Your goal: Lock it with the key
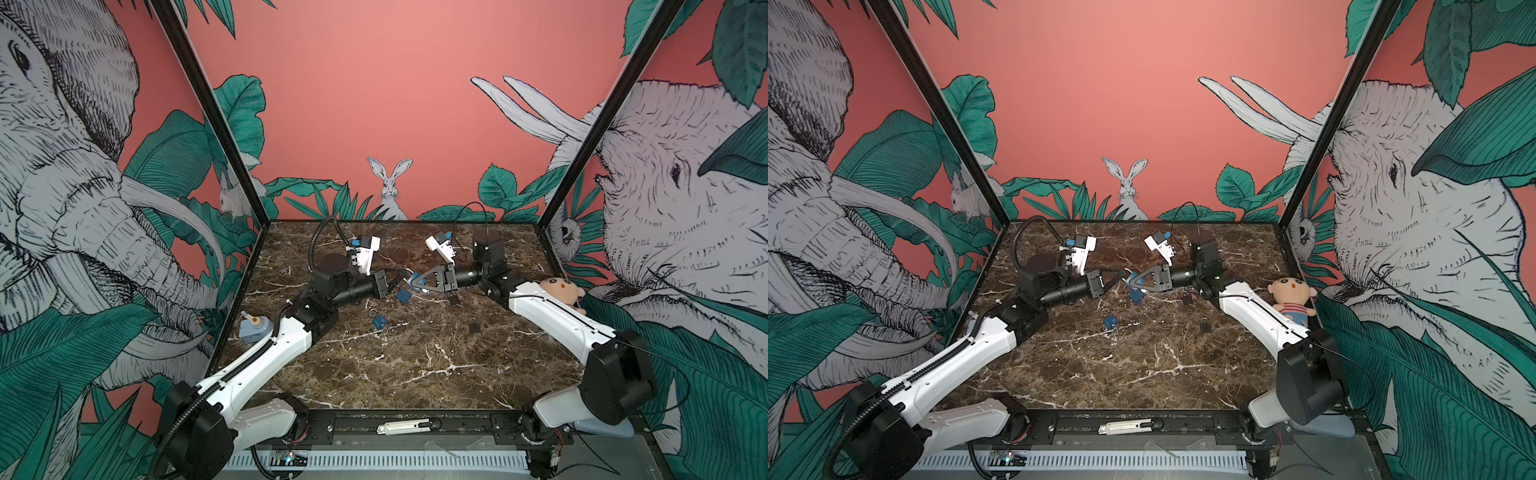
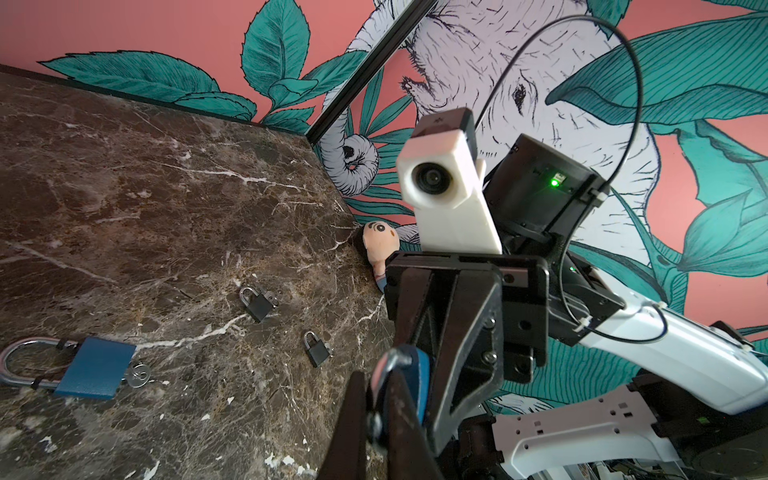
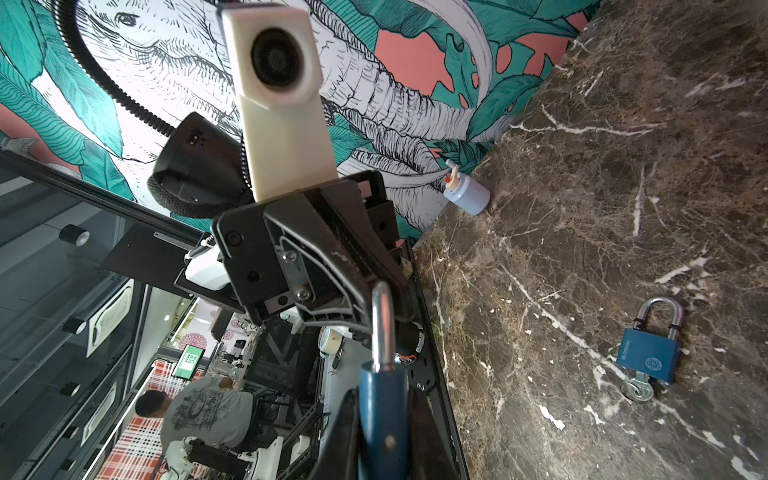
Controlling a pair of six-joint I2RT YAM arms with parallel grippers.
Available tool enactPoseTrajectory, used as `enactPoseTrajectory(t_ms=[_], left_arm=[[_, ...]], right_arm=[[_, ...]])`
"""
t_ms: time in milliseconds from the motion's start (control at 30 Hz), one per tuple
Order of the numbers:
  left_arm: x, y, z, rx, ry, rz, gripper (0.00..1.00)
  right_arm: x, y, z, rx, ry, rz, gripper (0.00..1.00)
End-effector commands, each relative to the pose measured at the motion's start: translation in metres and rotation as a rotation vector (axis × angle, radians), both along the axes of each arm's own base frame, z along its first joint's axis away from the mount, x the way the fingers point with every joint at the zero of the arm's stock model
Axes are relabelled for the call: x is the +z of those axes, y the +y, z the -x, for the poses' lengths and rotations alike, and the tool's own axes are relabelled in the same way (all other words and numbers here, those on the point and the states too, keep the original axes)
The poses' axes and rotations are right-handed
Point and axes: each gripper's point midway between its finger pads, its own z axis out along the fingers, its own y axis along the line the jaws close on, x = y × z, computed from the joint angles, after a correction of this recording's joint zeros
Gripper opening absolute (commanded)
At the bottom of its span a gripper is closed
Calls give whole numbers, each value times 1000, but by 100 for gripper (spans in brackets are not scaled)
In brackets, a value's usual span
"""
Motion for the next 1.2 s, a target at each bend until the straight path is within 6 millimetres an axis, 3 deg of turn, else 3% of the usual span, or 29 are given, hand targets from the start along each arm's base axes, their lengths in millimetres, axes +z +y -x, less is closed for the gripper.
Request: enactPoseTrajectory(t_ms=[0,100,233,300,700,933,1167], left_arm=[[0,-12,38,-195,38,30,0],[8,5,20,-103,28,70,0],[26,21,8,-48,-13,134,14],[31,19,9,-64,-20,133,18],[34,15,12,-103,-9,145,23],[37,13,6,-91,-23,142,29],[42,9,-3,-85,-38,153,28]], right_arm=[[25,11,-17,-109,-197,-57,0],[21,10,-16,-116,-191,-54,0],[17,10,-16,-119,-180,-51,0],[16,10,-16,-119,-175,-50,0],[13,12,-18,-114,-160,-52,0],[12,13,-18,-108,-146,-65,0],[10,13,-16,-104,-140,-63,0]])
